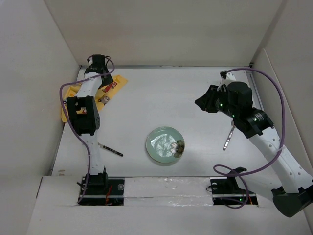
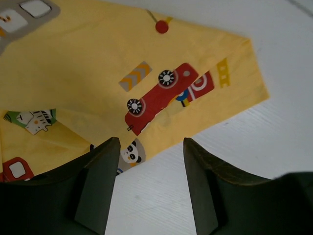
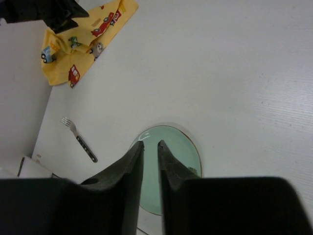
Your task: Set the dinner table for one person
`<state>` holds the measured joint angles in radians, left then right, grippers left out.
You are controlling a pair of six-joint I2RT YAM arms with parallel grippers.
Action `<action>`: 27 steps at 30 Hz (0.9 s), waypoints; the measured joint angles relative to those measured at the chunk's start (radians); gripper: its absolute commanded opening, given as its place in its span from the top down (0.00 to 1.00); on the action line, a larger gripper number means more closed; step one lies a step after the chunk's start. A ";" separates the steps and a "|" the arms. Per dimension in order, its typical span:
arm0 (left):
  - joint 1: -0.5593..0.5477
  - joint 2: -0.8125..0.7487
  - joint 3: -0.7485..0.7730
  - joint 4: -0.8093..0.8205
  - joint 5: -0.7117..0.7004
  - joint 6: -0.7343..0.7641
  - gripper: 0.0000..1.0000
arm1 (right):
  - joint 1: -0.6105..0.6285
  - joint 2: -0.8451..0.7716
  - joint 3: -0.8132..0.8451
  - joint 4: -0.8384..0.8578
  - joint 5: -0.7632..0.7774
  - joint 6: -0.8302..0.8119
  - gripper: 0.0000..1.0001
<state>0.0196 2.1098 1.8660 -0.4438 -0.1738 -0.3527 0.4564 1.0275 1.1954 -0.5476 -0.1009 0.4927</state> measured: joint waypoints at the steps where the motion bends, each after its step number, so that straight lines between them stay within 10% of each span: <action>1: 0.000 0.032 0.007 -0.011 -0.008 -0.002 0.45 | 0.000 0.003 0.000 0.000 -0.004 0.000 0.66; 14: 0.017 0.137 0.014 -0.056 -0.132 -0.005 0.41 | 0.000 0.041 -0.002 -0.001 -0.042 0.001 0.59; 16: 0.021 0.171 0.020 -0.054 -0.146 -0.003 0.49 | 0.000 0.049 -0.002 -0.004 -0.042 0.001 0.59; 20: 0.021 0.199 0.027 -0.038 -0.158 -0.010 1.00 | 0.002 0.053 -0.002 -0.007 -0.042 0.001 0.59; 27: -0.006 0.178 0.045 -0.057 -0.091 0.012 1.00 | 0.015 0.064 -0.002 -0.004 -0.042 0.002 0.57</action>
<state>0.0132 2.2879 1.9110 -0.5007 -0.2649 -0.3408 0.4713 1.0912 1.1931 -0.5514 -0.1432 0.4946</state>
